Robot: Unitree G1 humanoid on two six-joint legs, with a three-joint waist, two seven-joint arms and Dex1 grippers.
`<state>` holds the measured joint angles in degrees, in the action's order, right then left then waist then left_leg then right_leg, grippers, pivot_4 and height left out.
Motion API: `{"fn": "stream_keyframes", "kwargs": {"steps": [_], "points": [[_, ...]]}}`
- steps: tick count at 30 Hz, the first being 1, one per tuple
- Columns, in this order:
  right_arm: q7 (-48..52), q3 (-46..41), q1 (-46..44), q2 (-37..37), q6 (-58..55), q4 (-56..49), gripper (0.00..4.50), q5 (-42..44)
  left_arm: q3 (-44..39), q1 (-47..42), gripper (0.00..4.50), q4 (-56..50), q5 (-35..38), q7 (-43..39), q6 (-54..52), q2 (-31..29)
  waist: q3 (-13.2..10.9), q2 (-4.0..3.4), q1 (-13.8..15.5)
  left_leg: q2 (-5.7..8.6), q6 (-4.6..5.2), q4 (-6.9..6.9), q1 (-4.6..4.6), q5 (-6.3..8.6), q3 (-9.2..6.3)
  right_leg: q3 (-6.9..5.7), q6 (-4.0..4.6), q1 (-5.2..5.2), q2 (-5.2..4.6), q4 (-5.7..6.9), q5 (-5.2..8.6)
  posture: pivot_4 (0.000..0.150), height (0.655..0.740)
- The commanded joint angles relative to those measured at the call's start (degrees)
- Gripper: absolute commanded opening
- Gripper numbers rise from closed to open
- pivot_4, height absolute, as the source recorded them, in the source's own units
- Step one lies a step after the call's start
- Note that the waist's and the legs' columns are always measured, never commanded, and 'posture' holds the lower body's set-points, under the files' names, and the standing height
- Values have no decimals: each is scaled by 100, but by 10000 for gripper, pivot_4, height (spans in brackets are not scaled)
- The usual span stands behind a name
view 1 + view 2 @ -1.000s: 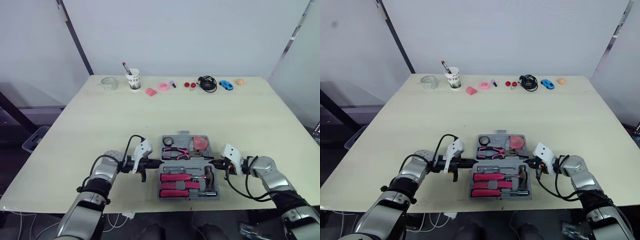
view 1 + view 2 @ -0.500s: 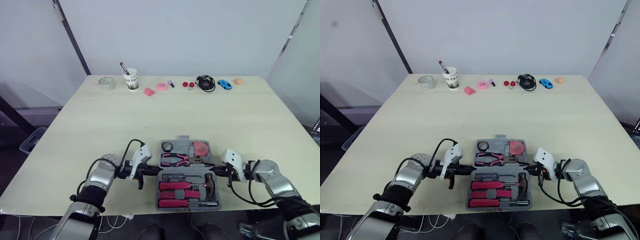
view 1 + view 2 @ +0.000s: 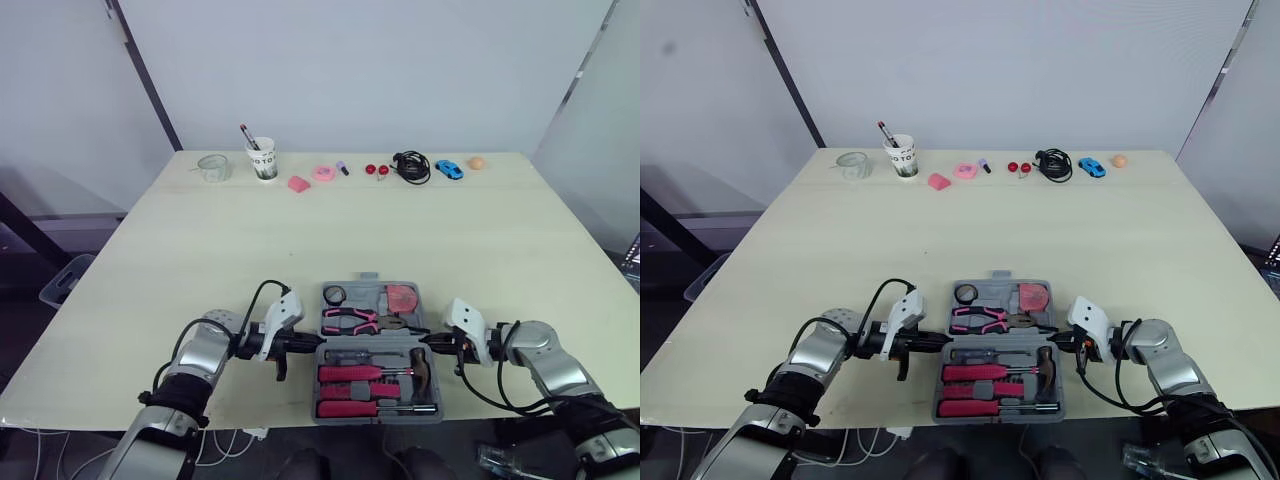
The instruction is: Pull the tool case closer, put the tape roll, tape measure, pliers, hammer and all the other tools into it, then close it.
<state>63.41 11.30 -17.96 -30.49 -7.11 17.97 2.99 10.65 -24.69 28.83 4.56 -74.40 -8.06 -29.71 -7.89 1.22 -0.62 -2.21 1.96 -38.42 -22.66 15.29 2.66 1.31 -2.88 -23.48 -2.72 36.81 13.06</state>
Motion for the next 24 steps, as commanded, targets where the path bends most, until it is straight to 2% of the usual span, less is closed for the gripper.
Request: {"fn": "stream_keyframes", "kwargs": {"steps": [1, 15, 24], "points": [[-62, -155, -84, -37, 173, 17, 658, 121, 5, -1, 0, 204, -48, 179, 82, 8, 0, 0, 3, 0, 0, 0, 0, 0, 0, 0, 0, 0, 0, 0, 0, 1500, 7400], [-62, -72, -225, -27, 332, 223, 658, 112, -54, -156, 0, 543, -4, 332, 283, 17, 0, 0, 3, 0, 0, -4, 4, -1, 1, 1, 1, 1, 0, 5, -1, 1500, 7400], [-168, -492, -328, -349, 331, 495, 658, 293, -286, -14, 0, 372, 130, 438, 466, -135, 0, 0, -2, 0, 0, -4, 4, -1, 1, 2, 1, 1, 0, 5, -1, 1500, 7400]]}}
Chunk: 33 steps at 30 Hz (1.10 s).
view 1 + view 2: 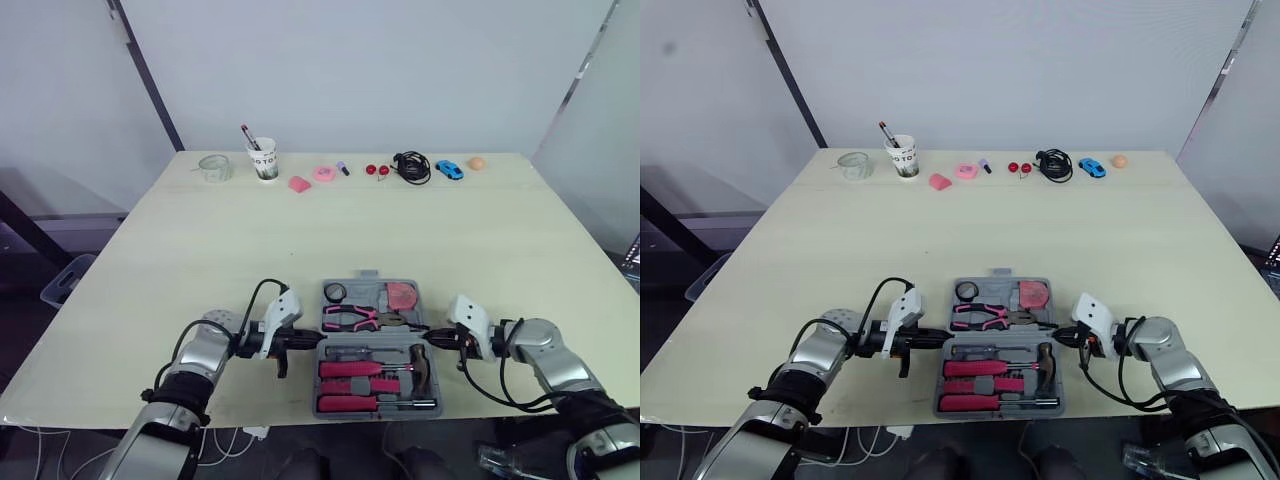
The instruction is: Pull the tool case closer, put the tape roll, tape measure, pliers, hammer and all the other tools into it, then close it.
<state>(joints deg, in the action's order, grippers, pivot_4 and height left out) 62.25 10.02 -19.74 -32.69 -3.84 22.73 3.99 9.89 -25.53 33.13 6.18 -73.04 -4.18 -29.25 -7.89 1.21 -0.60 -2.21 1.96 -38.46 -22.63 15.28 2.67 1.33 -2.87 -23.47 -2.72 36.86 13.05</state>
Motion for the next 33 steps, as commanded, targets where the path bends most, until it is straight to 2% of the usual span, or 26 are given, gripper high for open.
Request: {"fn": "stream_keyframes", "kwargs": {"steps": [1, 3, 6, 13, 16, 21, 24, 28, 33], "points": [[-83, -459, -205, -138, -47, 87, 658, 274, -263, 127, 0, -148, -11, 343, 79, -232, 0, 0, -7, 0, 0, 0, 0, 0, 0, 0, 0, 0, 0, 0, 0, 1500, 7400], [-84, -608, -307, -148, -225, 176, 658, 419, -360, 252, 0, -347, 70, 406, 57, -327, 0, 0, -33, -4, 0, 1, 0, 0, -1, 0, 1, -1, 2, 0, 0, 1500, 7400], [-97, -862, -538, -61, -638, 314, 7494, 722, -506, 479, 0, -783, 198, 512, 120, -460, -2, -1, -50, -8, 0, 5, 1, 0, -2, 1, 1, -3, 4, 0, -1, 1500, 7400], [-129, -989, -1419, 349, -2008, 875, 42939, 1142, -752, 1260, 0, -2603, 1098, 244, -543, -564, -4, -1, -3, -7, 0, 6, -5, 0, -12, 2, 1, -4, -11, -5, -1, 1500, 7400], [-247, -922, -2056, 576, -2137, 1803, 44070, 1003, -537, 1685, 0, -3370, 1396, 59, -1006, -618, -7, -6, -24, -6, 0, 7, -4, 1, -10, 6, 7, -4, -14, -8, 2, 1500, 7400], [-144, -885, -2944, 825, -2219, 3329, 44070, 785, -83, 1909, 0, -3723, 1275, 59, -1245, -635, -11, -12, -25, -2, 0, 9, -2, 1, 4, 5, 12, -4, -10, -8, 6, 1500, 7400], [-153, -842, -3264, 971, -1956, 3941, 44070, 568, 189, 1820, 0, -3545, 995, 266, -1214, -550, -11, -12, -17, -2, 0, 10, -4, 1, 3, -2, 11, -4, -7, -7, 5, 1500, 7400], [80, -896, -3536, 1262, -2147, 4478, 44070, 496, 474, 1648, 0, -3188, 725, 459, -1235, -383, -12, -13, -36, -1, 0, 10, -5, 1, 8, 2, 3, -4, -7, -8, 0, 1500, 7400], [317, -1006, -3684, 1489, -2332, 4799, 44070, 479, 748, 1606, 0, -2897, 404, 415, -1036, -453, -10, -13, -63, -4, 0, 11, -1, 1, 5, 0, 2, -4, -2, -3, -1, 1500, 7400]]}}
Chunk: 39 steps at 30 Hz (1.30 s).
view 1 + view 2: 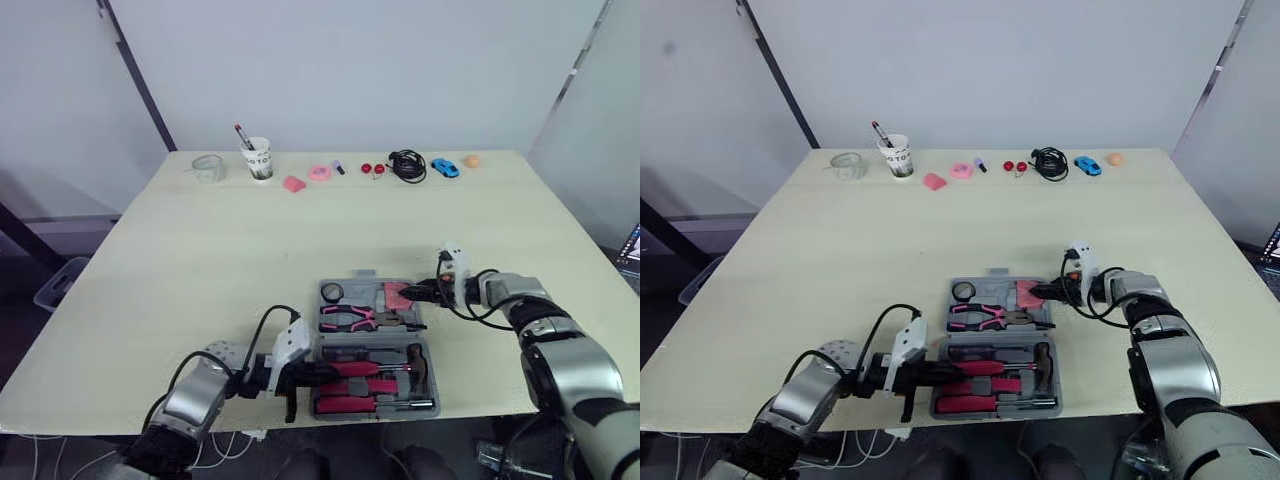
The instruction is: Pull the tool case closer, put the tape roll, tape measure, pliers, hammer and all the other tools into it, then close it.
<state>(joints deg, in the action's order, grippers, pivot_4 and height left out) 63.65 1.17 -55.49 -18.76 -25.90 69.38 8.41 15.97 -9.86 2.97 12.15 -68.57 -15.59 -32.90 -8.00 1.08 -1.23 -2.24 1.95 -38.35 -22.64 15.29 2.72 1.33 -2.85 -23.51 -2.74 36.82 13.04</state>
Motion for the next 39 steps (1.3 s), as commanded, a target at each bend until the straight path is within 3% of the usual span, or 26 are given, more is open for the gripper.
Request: {"fn": "stream_keyframes", "kwargs": {"steps": [1, 12, 21, 26, 32, 39], "points": [[180, -210, -130, 138, -185, 174, 44070, 97, 140, 50, 0, 147, -196, -27, 111, -95, 0, 0, -3, 0, 0, 1, 1, 0, 0, 0, 0, 0, 0, 0, 0, 1500, 7400], [666, -1034, -81, 369, -82, 176, 44070, 531, 149, 165, 0, 291, -265, -88, 285, -222, 0, -2, -120, -2, 0, 6, 5, 0, -9, 4, -1, 0, -2, 1, -1, 1500, 7400], [2135, -978, -70, 114, -342, -230, 44070, 612, -324, 287, 0, -123, 294, -189, 221, -300, -4, -8, -124, -3, 0, 9, 6, 0, -13, 6, -1, -2, -2, 0, -1, 1500, 7400], [2885, -418, 356, -139, -1038, -1487, 44070, 910, -878, 683, 0, -877, 795, -321, 32, -806, -8, -14, -112, -7, -1, 11, 1, 1, -30, 2, -1, -7, -3, 1, -1, 1500, 7400], [2861, 53, 1596, -683, -2164, -4303, 44070, 1683, -1833, 1658, 0, -1223, 1010, -570, 210, -1718, -15, -24, -93, -13, -1, 23, -5, 1, -40, -12, 1, -10, -33, -7, 1, 1500, 7400], [1934, -203, 3073, -1227, -2562, -6741, 44070, 2097, -2738, 1729, 0, -558, 1327, -434, 470, -1684, -20, -29, 46, -6, -1, 18, -8, 1, -42, -25, 21, -11, -46, -14, 15, 1500, 7400]]}}
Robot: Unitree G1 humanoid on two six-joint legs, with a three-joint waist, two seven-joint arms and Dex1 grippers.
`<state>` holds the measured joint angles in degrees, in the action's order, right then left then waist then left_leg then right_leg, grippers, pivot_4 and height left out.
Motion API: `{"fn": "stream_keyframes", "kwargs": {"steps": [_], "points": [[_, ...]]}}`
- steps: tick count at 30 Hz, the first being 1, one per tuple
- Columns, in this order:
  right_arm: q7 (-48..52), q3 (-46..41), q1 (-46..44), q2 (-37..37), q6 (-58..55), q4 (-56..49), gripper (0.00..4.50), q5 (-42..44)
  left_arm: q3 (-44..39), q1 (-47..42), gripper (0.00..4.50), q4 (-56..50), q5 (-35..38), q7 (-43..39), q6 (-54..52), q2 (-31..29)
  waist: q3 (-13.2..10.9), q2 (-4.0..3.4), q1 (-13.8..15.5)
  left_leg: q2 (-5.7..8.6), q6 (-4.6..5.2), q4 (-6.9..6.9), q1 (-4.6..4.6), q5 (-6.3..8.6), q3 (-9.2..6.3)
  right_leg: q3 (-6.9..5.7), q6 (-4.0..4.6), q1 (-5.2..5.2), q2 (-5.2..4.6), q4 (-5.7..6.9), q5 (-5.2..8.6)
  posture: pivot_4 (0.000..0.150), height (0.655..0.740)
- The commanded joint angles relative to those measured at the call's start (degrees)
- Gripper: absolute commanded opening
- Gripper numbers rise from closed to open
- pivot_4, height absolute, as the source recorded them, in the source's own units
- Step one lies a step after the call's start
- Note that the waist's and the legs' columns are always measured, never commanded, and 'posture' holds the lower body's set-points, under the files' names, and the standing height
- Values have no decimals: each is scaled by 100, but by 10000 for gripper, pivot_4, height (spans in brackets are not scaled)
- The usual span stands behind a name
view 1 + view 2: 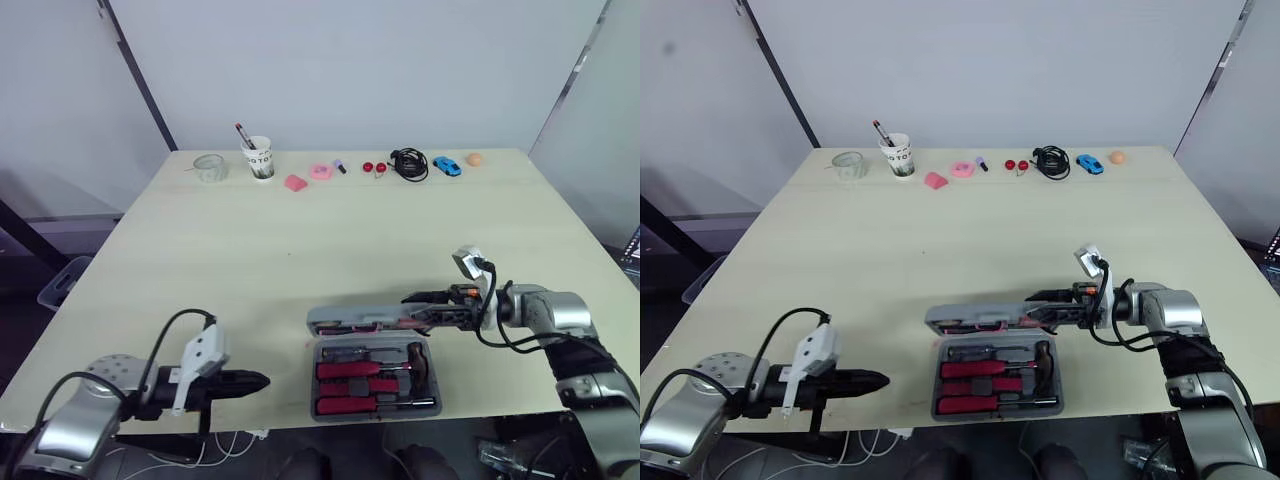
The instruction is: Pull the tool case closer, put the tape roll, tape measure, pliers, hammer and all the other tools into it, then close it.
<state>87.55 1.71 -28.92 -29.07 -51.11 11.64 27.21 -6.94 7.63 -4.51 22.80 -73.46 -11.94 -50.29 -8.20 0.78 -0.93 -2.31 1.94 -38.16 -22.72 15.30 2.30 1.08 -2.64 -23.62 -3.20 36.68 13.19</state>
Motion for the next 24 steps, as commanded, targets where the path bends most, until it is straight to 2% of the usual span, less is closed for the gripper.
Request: {"fn": "stream_keyframes", "kwargs": {"steps": [1, 5, 9, 10, 11, 14, 19, 24], "points": [[-672, -354, 654, -269, 28, -1303, 44070, 214, -523, -24, 0, 205, 331, 99, 60, 112, -1, 1, 25, 0, 0, -1, -1, 0, 0, -2, 0, 0, 0, -1, 0, 1500, 7400], [-1300, -727, 1389, -460, 132, -2225, 44070, 383, -666, 30, 0, 148, 435, 191, 17, 232, -2, 3, 31, 2, 0, -1, -5, 0, 4, 0, -2, -1, 0, -3, 0, 1500, 7400], [-1786, -1133, 2457, -748, 1512, -2915, 44070, -139, -940, -27, 0, 84, 655, 542, -153, 422, -1, 21, 56, 1, 0, -3, -4, 0, 2, -2, -3, 1, 4, -4, 2, 1500, 7400], [-1874, -1268, 2645, -745, 1796, -3007, 45000, -161, -1003, -21, 5308, 50, 720, 586, -224, 432, -2, 23, 52, 2, 0, -3, -4, 0, 2, -3, -4, 1, 6, -5, 2, 1500, 7400], [-1950, -1430, 2853, -766, 1954, -3101, 45000, -143, -1071, 20, 8279, -1, 784, 568, -263, 421, -3, 24, 48, 1, 0, -3, -4, 0, 4, -1, -4, 1, 8, -5, 2, 1500, 7400], [-2029, -1774, 3387, -848, 2672, -3131, 45000, -253, -1286, 162, 21431, -155, 953, 561, -384, 389, -5, 33, 28, 1, 0, -4, -1, 0, 10, 5, -6, 2, 11, -5, 3, 1500, 7400], [-1981, -2179, 4055, -938, 3470, -2910, 45000, -225, -1425, 424, 44006, -320, 649, 743, -131, 346, -6, 41, 29, -1, 0, -4, 4, 0, 17, 11, -5, 2, 14, -5, 3, 1500, 7400], [-1871, -2294, 4416, -970, 4077, -2443, 45000, -210, -1446, 592, 44753, -344, 484, 761, -6, 268, -6, 49, 36, -3, 0, -4, 5, 0, 23, 14, -4, 2, 12, -6, 4, 1500, 7400]]}}
